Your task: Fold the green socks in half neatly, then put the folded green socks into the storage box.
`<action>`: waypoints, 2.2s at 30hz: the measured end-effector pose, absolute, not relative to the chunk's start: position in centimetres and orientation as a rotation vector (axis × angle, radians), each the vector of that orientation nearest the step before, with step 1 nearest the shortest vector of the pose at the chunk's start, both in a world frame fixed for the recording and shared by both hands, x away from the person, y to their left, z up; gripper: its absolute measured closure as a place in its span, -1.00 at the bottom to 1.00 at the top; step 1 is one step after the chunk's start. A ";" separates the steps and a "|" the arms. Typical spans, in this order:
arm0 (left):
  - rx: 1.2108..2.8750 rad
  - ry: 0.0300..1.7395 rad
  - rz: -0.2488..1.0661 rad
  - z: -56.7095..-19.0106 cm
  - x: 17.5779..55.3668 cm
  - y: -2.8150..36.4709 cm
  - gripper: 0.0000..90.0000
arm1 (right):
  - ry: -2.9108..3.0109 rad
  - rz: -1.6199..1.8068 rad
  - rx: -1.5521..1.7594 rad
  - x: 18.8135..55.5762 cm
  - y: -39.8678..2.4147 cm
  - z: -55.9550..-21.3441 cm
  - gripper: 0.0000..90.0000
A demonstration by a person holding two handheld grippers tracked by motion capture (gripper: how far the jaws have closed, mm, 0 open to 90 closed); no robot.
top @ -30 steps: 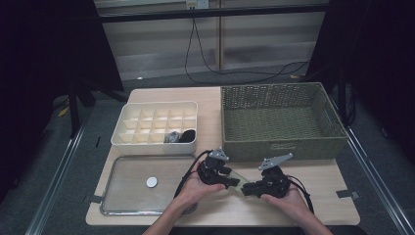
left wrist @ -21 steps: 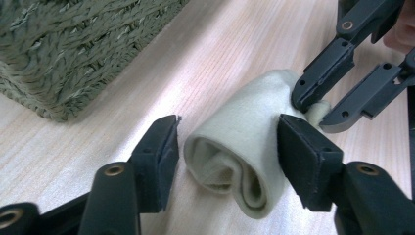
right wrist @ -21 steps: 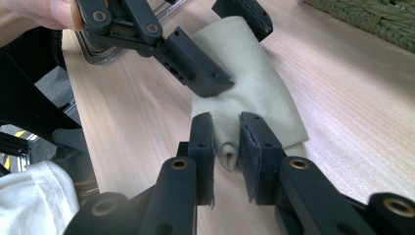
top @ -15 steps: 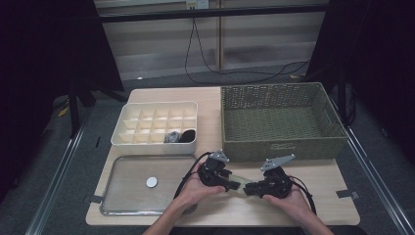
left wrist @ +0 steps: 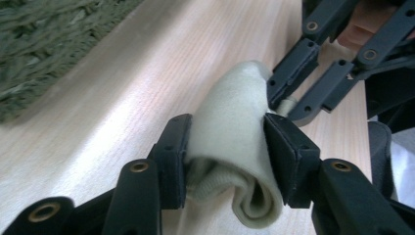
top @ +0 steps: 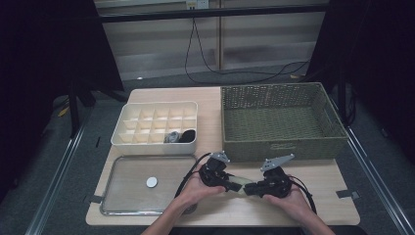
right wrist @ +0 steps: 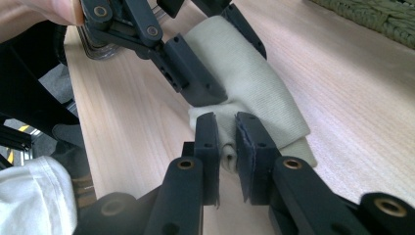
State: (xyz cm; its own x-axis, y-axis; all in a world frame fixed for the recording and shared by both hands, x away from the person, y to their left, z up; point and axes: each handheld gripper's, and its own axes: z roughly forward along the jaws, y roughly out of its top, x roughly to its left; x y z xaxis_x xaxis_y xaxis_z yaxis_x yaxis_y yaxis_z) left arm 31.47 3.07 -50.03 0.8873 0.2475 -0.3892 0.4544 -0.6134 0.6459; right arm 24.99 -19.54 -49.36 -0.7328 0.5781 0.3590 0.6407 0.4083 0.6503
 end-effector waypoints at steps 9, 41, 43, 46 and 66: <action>2.254 0.500 -0.318 -49.8 31.0 2.9 0.49 | -2.578 -1.245 -1.120 25.1 -19.5 -49.3 0.76; 2.238 0.561 -0.289 -46.3 31.8 7.7 0.51 | -2.547 -1.348 -1.198 24.6 -20.3 -48.5 0.00; 2.219 0.566 -0.259 -46.0 31.8 8.1 0.50 | -2.545 -1.355 -1.220 24.5 -20.4 -48.4 -0.09; 2.229 0.602 -0.205 -45.2 32.0 8.9 0.51 | -2.547 -1.365 -1.242 24.5 -20.7 -48.3 -0.20; 2.188 0.624 -0.138 -41.7 32.9 13.3 0.50 | -2.549 -1.409 -1.291 24.3 -21.0 -47.9 -0.22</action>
